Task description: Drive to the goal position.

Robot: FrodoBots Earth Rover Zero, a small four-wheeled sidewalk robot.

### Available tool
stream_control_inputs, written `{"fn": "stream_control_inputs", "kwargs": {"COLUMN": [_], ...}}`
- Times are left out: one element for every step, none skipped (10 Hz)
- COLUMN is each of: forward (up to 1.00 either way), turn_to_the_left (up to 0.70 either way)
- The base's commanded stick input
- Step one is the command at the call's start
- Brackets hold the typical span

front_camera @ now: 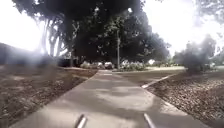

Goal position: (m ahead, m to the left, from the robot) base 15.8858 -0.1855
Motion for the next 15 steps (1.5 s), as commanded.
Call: {"fn": "stream_control_inputs", "kwargs": {"forward": [0.70, 0.70, 0.70, 0.70, 0.70, 0.70, 0.70, 0.70, 0.70, 0.70, 0.70, 0.70, 0.70, 0.70, 0.70], "turn_to_the_left": [0.00, 0.00, 0.00, 0.00, 0.32, 0.28, 0.23, 0.19, 0.14, 0.04, 0.11, 0.00, 0.00, 0.00, 0.00]}}
